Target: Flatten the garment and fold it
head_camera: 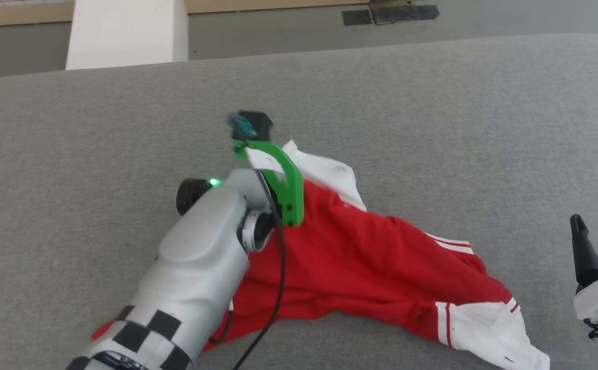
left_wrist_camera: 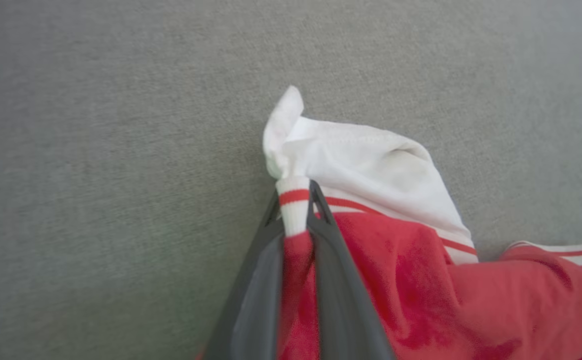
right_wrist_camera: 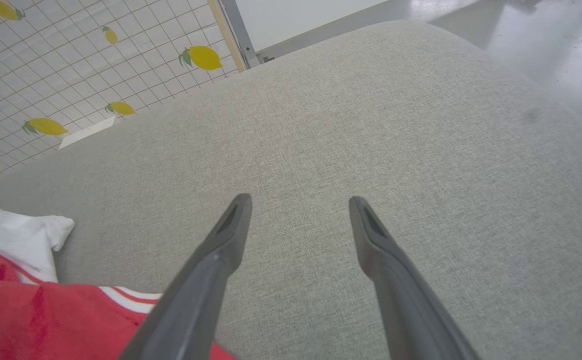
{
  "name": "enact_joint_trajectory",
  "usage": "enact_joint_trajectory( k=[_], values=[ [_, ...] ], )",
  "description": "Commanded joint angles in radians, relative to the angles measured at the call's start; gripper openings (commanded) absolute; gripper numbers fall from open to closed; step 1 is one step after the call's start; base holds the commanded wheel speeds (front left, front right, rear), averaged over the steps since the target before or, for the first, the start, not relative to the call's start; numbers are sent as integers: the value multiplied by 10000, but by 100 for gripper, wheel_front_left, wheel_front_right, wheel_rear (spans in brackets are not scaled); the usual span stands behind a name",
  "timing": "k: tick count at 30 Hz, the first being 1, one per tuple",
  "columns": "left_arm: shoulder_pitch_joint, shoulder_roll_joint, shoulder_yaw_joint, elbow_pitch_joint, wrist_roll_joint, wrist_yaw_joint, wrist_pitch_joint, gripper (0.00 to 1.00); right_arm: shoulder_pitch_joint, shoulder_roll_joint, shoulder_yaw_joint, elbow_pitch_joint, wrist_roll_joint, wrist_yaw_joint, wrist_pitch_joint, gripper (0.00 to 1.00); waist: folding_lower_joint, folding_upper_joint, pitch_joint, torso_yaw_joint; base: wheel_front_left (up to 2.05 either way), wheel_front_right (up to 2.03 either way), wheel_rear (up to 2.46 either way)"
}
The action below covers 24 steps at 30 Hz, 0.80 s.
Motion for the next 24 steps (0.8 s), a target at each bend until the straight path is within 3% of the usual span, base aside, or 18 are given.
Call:
enact_joint_trajectory(
  k=[1, 8, 14, 21, 22, 24],
  values=[
    [-301, 51, 286, -71, -200, 127, -527, 0, -88, 6, 33, 27, -100, -15, -5, 100, -1, 0, -361, 464, 0, 0, 0],
    [-19, 980, 1845, -261, -804, 523, -2583, 0, 199, 6, 56, 113, -186, -15, 33, 100, -1, 0, -947, 1250, 0, 0, 0],
    [2070, 1816, 3196, -1037, -1608, 1244, -3602, 0, 506, 6, 119, 233, -135, -15, 18, 100, -1, 0, -1360, 1838, 0, 0, 0],
    [4948, 1413, 3357, -1723, -2407, 1542, -3251, 0, 705, 7, 251, 345, -38, -15, -3, 100, -1, 0, -1529, 2313, 0, 0, 0],
    [5159, 1345, 3354, -1786, -2483, 1561, -3196, 11, 715, 7, 268, 359, -33, -15, 1, 100, -1, 0, -1542, 2361, 0, 0, 0],
    [5498, 1270, 3455, -2005, -2682, 1526, -3183, 100, 710, 7, 343, 377, -50, -15, 13, 100, -1, 0, -1579, 2416, 0, 0, 0]
  ],
)
